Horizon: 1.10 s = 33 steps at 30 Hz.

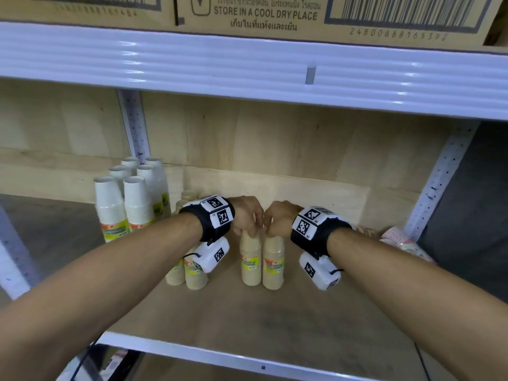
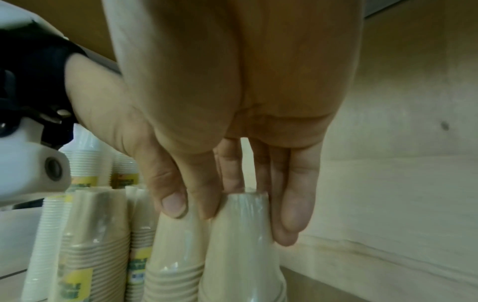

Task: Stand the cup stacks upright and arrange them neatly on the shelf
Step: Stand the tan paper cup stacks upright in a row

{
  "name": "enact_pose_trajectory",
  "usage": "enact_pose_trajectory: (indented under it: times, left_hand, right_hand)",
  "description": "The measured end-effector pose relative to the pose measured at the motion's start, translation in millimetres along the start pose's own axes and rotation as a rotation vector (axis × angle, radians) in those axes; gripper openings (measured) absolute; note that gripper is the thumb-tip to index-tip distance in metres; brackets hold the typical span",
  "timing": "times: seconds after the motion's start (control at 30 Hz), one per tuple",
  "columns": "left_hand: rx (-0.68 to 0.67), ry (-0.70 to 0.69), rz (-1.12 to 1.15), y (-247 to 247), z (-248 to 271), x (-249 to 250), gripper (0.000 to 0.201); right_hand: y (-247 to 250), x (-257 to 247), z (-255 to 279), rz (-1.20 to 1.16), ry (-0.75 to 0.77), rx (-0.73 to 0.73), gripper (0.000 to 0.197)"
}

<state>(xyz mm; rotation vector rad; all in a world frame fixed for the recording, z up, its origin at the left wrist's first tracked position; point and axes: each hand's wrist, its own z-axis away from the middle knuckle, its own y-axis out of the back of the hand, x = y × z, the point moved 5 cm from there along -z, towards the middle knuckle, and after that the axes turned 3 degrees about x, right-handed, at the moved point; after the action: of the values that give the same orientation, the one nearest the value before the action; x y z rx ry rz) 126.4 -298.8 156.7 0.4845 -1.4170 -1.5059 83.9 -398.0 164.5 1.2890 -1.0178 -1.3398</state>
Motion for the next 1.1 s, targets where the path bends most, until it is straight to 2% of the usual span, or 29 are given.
enact_pose_trajectory:
  times: [0.23,0.43,0.6,0.8,0.93,1.1]
  left_hand:
    - [-0.090,0.175,-0.011,7.5,44.0,-43.6,0.032]
    - [-0.137,0.280,0.048,9.8,88.3,-86.0,0.027]
    - [-0.145,0.297,0.069,13.7,113.2,-110.5,0.044]
    - [-0.098,0.322,0.074,14.3,129.0,-129.8,0.041]
    - [-0.045,0.334,0.040,16.2,132.0,-133.3,0.039]
    - [-0.044,0.319,0.010,12.8,129.0,-133.3,0.041]
  right_hand:
    - [-6.3,-55.3,2.6,-0.020,0.135,-0.128,0.033]
    - [-16.9,-107.3,10.3,-0.076,0.245,-0.171,0.030]
    - [-25.2,-142.1,15.0,-0.076,0.328,-0.210,0.027]
    - [-26.5,-164.9,18.7,-0.055,0.381,-0.195,0.011]
    - [-23.8,-171.6,19.8,-0.089,0.389,-0.162,0.014]
    - [-23.8,-176.7,21.0,-0.129,0.401,-0.160,0.013]
